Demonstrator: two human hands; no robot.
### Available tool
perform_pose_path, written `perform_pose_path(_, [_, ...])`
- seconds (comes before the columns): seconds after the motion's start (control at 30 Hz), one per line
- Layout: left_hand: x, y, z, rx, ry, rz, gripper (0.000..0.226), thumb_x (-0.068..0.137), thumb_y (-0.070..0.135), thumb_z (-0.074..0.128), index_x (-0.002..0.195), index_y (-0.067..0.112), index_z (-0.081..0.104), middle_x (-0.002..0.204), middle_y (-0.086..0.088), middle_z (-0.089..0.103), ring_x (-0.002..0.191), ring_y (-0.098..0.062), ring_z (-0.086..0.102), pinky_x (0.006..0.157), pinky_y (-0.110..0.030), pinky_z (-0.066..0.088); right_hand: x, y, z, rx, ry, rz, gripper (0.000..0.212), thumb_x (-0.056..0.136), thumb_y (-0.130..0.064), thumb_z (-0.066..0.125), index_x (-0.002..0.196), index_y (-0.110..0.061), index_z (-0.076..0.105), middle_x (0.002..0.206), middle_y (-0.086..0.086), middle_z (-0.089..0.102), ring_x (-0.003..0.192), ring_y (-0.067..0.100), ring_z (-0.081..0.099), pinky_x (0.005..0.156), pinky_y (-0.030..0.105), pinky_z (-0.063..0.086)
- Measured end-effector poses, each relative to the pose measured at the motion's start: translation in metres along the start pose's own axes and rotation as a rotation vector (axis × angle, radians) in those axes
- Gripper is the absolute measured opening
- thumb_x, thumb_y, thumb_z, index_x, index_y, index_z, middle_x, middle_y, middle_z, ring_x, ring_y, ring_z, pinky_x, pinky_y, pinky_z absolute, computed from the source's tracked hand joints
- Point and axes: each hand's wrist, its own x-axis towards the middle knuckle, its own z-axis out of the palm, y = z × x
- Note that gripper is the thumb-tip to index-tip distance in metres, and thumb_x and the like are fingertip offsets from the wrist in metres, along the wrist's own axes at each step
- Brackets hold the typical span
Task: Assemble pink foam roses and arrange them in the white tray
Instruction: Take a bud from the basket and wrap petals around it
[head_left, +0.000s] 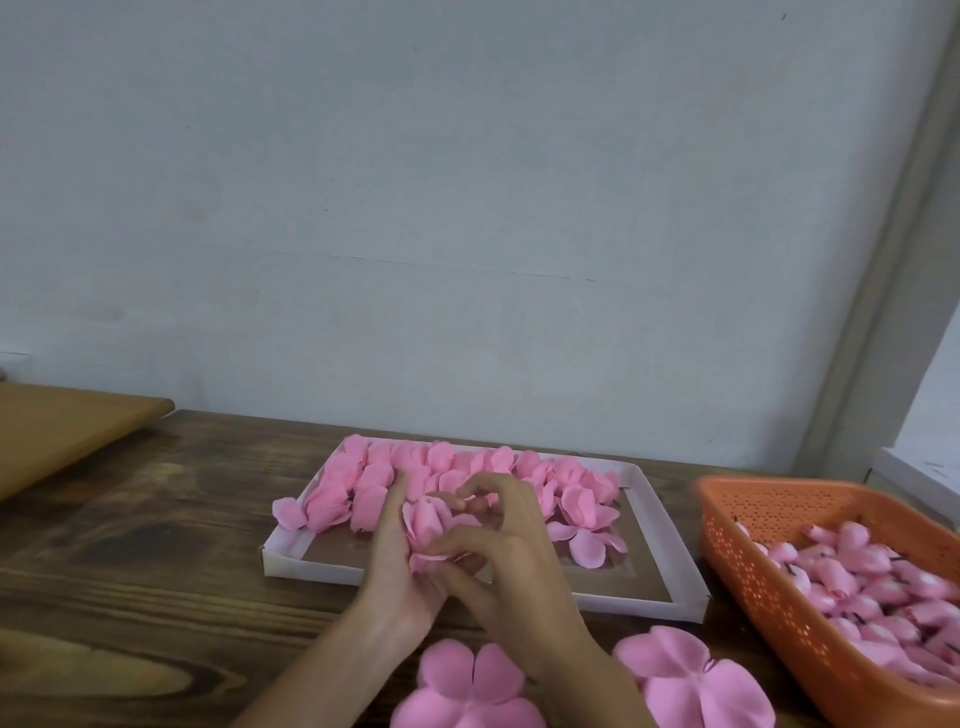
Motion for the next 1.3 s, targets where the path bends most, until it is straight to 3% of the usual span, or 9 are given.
perform_pose_path(0.1, [0.004,-0.001,-0.005,0.03,-0.051,0.045,0.059,0.083,0.062,0.063,0.069,0.006,0.077,0.082,-0.017,0.074,0.071,-0.029,0.076,0.057,-0.035,0.062,-0.002,0.005,0.002,-0.022,0.045,0.046,0.015,0.079,-0.046,0.074,0.088,-0.034,0.076,0.126,-0.023,0.042,0.123,0.005,0.043,0.096,0.034,0.047])
perform_pose_path(0.23, [0.004,0.002,-0.006,0.107,-0.065,0.035,0.068,0.085,0.065,0.061,0.091,0.001,0.083,0.096,-0.024,0.076,0.073,-0.032,0.076,0.056,-0.037,0.061,-0.002,0.003,0.002,-0.072,0.118,0.098,0.026,0.074,-0.049,0.075,0.096,-0.037,0.066,0.116,-0.029,0.036,0.114,0.0,0.043,0.084,0.031,0.052])
perform_pose_path(0.4, [0.003,0.001,-0.006,0.114,-0.033,0.161,0.063,0.091,0.065,0.056,0.078,0.009,0.081,0.069,-0.012,0.072,0.057,-0.024,0.07,0.05,-0.032,0.058,-0.002,-0.01,0.008,-0.19,0.253,0.163,0.059,0.06,-0.048,0.084,0.11,-0.043,0.052,0.11,-0.021,0.032,0.102,0.014,0.051,0.075,0.035,0.056])
perform_pose_path(0.5, [0.003,0.003,-0.004,0.109,-0.02,0.189,0.065,0.091,0.068,0.055,0.078,0.009,0.08,0.089,-0.017,0.077,0.07,-0.028,0.075,0.06,-0.034,0.063,-0.003,-0.013,0.011,-0.232,0.348,0.185,0.064,0.052,-0.044,0.09,0.106,-0.035,0.056,0.111,-0.011,0.039,0.101,0.015,0.048,0.078,0.033,0.053])
perform_pose_path(0.67, [0.0,0.005,-0.001,0.136,-0.018,0.223,0.073,0.085,0.076,0.052,0.08,0.009,0.082,0.115,-0.019,0.077,0.087,-0.032,0.077,0.077,-0.039,0.06,-0.006,-0.013,0.013,-0.239,0.377,0.214,0.042,0.058,-0.047,0.087,0.089,-0.027,0.066,0.096,-0.008,0.055,0.093,0.018,0.05,0.076,0.04,0.05])
perform_pose_path(0.8, [-0.001,0.003,-0.003,0.153,0.018,0.238,0.082,0.09,0.078,0.047,0.089,0.005,0.082,0.094,-0.023,0.074,0.08,-0.032,0.07,0.079,-0.043,0.054,-0.007,-0.013,0.015,-0.279,0.401,0.121,0.031,0.065,-0.048,0.082,0.083,-0.027,0.07,0.088,-0.012,0.061,0.091,0.019,0.053,0.075,0.04,0.05])
perform_pose_path(0.97, [-0.005,0.003,0.0,0.174,0.047,0.275,0.077,0.09,0.078,0.049,0.086,0.008,0.081,0.081,-0.018,0.072,0.069,-0.028,0.07,0.062,-0.035,0.057,-0.009,-0.013,0.02,-0.285,0.411,0.1,0.024,0.072,-0.044,0.08,0.093,-0.032,0.074,0.097,-0.012,0.06,0.097,0.014,0.049,0.076,0.037,0.051])
perform_pose_path(1.13, [-0.007,0.001,0.0,0.147,0.039,0.202,0.077,0.085,0.082,0.055,0.071,0.01,0.078,0.065,-0.012,0.062,0.056,-0.023,0.057,0.058,-0.033,0.048,-0.008,-0.021,0.017,-0.283,0.321,0.079,0.05,0.075,-0.037,0.08,0.121,-0.049,0.064,0.089,-0.025,0.055,0.092,0.008,0.049,0.08,0.032,0.05])
perform_pose_path(1.3, [-0.006,0.002,0.0,0.122,-0.004,0.192,0.066,0.082,0.077,0.058,0.076,0.014,0.079,0.067,-0.01,0.06,0.054,-0.023,0.054,0.054,-0.031,0.046,-0.007,-0.021,0.019,-0.277,0.385,0.057,0.047,0.06,-0.018,0.094,0.091,-0.034,0.064,0.087,-0.026,0.051,0.085,0.009,0.049,0.067,0.034,0.053])
